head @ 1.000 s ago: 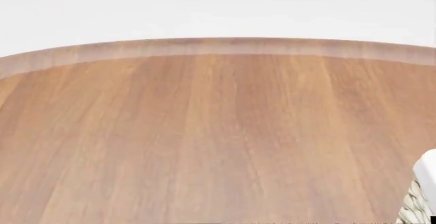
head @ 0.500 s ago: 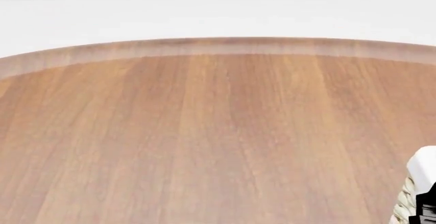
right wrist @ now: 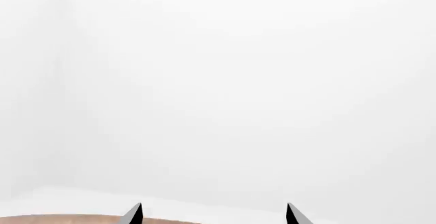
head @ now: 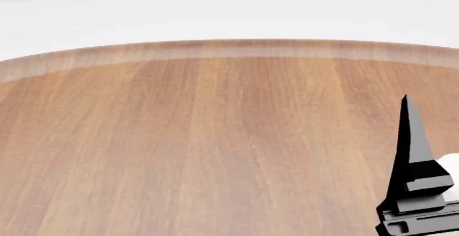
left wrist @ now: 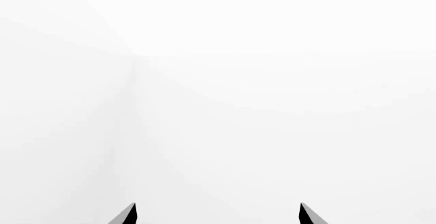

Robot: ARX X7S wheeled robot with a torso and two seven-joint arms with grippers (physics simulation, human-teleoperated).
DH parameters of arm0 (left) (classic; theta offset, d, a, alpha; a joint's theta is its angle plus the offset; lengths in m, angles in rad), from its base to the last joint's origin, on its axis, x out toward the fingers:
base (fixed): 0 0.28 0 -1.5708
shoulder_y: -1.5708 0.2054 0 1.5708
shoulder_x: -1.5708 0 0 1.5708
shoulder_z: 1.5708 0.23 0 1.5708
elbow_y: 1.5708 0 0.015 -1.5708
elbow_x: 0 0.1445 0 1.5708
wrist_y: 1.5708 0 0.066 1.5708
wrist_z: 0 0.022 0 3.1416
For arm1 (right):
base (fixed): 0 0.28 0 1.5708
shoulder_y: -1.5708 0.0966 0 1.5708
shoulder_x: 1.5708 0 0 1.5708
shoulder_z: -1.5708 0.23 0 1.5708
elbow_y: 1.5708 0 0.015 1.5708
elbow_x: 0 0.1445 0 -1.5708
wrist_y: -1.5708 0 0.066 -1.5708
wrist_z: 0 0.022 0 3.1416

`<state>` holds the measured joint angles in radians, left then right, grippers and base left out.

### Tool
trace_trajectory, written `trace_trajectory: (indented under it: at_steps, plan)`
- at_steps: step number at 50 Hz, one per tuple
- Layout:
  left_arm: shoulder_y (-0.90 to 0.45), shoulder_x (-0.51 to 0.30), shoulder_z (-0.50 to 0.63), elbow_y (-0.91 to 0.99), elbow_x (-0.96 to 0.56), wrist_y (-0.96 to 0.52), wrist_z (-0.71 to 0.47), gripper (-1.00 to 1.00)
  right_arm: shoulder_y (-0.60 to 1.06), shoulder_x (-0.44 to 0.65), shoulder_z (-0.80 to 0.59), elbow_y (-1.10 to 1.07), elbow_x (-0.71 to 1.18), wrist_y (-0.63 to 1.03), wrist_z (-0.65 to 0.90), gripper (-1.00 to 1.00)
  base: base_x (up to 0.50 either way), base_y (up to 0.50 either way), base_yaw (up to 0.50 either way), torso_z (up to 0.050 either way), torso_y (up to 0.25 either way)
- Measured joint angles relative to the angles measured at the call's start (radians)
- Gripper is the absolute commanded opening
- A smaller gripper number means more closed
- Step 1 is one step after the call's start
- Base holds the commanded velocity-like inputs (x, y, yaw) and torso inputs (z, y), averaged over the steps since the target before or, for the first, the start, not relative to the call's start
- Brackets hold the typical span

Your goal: Pick the milk and place it in the basket.

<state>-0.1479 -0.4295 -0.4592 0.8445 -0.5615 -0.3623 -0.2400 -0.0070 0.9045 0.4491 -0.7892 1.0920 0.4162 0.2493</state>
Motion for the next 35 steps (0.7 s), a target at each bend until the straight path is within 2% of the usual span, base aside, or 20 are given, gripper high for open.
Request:
trace_trajectory:
  at_steps: [14, 35]
  plan:
    - [0.004, -0.002, 0.007, -0.004, 0.003, 0.006, -0.001, 1.00, 0.145, 0.018, -0.243, 0.091, 0.001, 0.061, -0.109, 1.00, 0.00, 0.00, 0.00, 0.000, 0.000]
    - [0.005, -0.006, 0.016, -0.012, 0.006, 0.013, -0.005, 1.00, 0.274, -0.025, -0.536, 0.178, -0.076, 0.145, -0.264, 1.00, 0.00, 0.00, 0.00, 0.000, 0.000]
